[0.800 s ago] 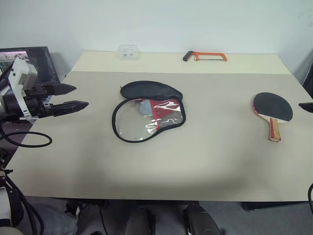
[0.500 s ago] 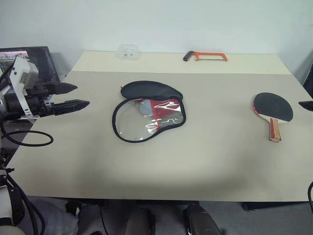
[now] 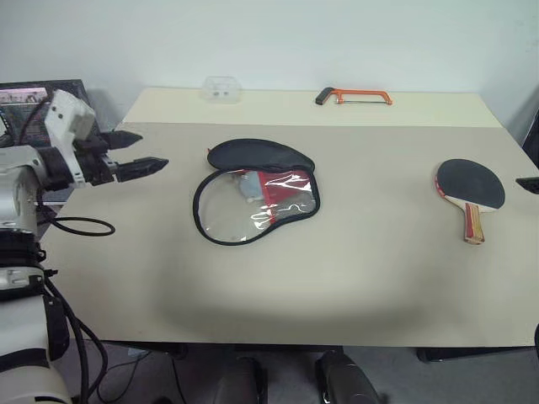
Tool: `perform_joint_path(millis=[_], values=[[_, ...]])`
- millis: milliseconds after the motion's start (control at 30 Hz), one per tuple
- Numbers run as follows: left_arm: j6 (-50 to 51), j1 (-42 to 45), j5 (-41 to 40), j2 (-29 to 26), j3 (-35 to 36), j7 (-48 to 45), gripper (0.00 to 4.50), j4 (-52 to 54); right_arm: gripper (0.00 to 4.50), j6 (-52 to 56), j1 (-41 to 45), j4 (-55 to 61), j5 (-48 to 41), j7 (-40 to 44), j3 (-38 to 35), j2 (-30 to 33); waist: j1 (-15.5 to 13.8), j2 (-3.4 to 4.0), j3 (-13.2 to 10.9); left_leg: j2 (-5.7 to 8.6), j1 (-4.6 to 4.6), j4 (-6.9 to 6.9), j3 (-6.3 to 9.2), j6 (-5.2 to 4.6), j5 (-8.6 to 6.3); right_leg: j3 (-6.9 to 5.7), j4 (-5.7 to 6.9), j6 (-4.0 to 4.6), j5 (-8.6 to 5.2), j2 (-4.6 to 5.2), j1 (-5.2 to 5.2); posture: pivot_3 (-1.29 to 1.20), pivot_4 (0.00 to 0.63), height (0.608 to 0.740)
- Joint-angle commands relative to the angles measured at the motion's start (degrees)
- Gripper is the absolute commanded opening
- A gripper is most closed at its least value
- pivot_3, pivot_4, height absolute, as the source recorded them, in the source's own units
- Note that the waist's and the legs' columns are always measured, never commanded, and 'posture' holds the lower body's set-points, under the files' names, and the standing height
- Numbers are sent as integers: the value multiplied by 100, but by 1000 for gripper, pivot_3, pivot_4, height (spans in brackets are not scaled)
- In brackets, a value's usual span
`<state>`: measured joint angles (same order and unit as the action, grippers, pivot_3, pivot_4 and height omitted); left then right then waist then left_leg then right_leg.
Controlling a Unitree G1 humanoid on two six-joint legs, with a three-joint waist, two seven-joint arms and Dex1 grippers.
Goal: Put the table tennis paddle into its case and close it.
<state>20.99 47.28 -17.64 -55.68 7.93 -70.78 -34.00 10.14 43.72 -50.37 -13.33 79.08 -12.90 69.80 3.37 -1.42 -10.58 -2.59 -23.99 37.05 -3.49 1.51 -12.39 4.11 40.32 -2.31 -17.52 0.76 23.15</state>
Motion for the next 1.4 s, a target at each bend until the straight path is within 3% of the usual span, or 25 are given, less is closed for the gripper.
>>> perform_joint_path(millis=[33,500,733,1033,1400], values=[[125,-32,5,55,-32,12,4500,192,4470,9,3,130,-133,33,-226,194,1,0,0,0,0,1,0,0,0,0,2,0,0,0,0,0,150,740],[318,56,461,190,-403,175,4500,43,4470,80,364,86,-82,-96,-104,17,13,0,0,1,3,2,4,0,0,0,6,0,0,-7,-1,0,150,740],[1037,41,540,828,-440,1108,4500,-163,4470,-18,492,60,-28,-181,-45,-30,-22,0,0,2,0,6,7,0,0,-1,6,0,0,-3,-2,0,150,740],[1352,-27,517,1687,-536,1417,4500,-474,4470,212,82,607,-124,-85,-144,132,-35,0,0,2,-4,6,9,1,0,-3,7,0,0,-3,-1,0,150,740],[1395,-277,441,1995,-480,1572,4500,-372,4470,431,-278,944,-272,-112,-352,423,-14,0,0,2,-2,5,8,1,1,-1,6,0,0,-4,-2,0,150,740]])
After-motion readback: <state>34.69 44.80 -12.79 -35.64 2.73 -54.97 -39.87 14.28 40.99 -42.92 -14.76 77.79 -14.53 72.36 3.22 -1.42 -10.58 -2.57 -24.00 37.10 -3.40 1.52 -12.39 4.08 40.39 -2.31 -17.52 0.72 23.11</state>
